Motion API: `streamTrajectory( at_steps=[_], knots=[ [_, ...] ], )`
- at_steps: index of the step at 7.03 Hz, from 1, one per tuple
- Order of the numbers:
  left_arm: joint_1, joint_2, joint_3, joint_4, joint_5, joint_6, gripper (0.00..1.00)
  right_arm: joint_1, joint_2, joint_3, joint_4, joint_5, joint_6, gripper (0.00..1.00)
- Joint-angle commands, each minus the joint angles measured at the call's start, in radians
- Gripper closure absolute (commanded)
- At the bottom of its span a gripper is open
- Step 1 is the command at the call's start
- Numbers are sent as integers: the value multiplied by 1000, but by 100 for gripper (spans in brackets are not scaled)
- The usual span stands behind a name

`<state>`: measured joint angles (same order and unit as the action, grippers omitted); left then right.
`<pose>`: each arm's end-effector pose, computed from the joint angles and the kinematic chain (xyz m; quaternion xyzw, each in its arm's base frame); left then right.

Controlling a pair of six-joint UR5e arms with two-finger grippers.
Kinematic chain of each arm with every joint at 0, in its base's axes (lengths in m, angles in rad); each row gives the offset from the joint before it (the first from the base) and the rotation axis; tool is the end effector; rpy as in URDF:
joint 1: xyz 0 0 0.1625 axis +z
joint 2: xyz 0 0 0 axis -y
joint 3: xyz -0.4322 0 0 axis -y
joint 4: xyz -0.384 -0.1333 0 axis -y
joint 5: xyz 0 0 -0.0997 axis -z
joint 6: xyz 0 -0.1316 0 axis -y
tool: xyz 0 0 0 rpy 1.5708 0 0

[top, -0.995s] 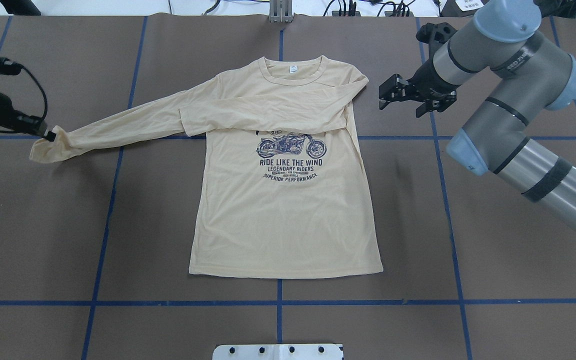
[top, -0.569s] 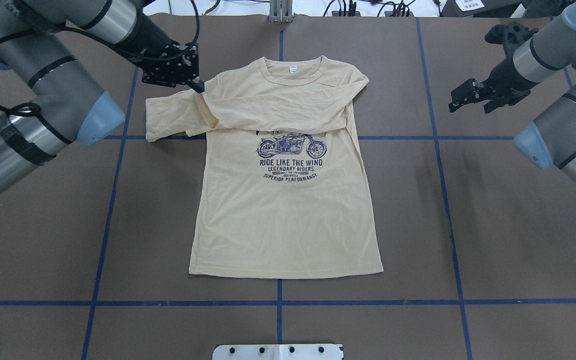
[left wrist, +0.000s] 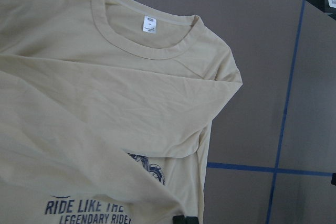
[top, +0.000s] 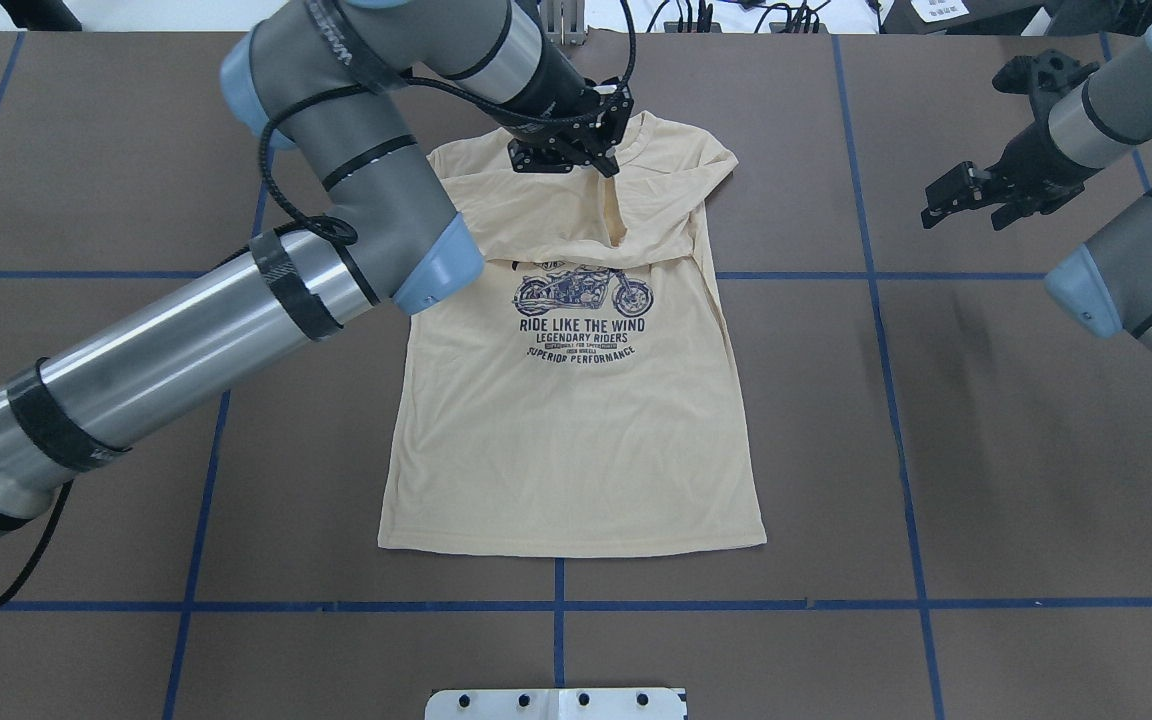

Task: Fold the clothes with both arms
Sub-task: 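Carry the cuff with the left gripper across the shirt toward the far shoulder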

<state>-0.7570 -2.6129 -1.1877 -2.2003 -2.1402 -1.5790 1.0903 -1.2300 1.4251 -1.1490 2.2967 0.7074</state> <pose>0.5467 -0.6023 0.0805 0.0018 0.6186 -0.1300 0.7749 -0.2641 -0.6060 0.5180 0.0459 -0.4392 -0.0062 0.8972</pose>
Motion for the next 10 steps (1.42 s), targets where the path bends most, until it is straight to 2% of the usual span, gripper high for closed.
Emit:
streamTrajectory(
  at_steps=[1, 2, 4, 5, 6, 8, 9, 10],
  knots=[
    [70, -94, 161, -122, 139, -79, 100, 0, -2, -2, 0, 1, 0, 1],
    [91, -137, 239, -160, 204, -82, 100, 0, 0, -2, 0, 0, 0, 1],
    [110, -150, 273, -185, 233, -84, 100, 0, -2, -2, 0, 0, 1, 1],
    [129, -154, 298, -214, 281, -110, 98, -1, -3, -2, 0, -2, 1, 1],
    [133, -157, 301, -226, 286, -140, 59, -1, -3, -2, 0, -2, 3, 1],
    [130, -158, 290, -248, 283, -194, 21, -4, 4, -2, 0, -2, 21, 1],
    [124, -153, 258, -240, 275, -199, 19, -10, 6, 6, 0, 1, 26, 1],
    [107, -116, 203, -234, 220, -194, 20, -23, 14, 24, 3, 3, 90, 1]
  ],
)
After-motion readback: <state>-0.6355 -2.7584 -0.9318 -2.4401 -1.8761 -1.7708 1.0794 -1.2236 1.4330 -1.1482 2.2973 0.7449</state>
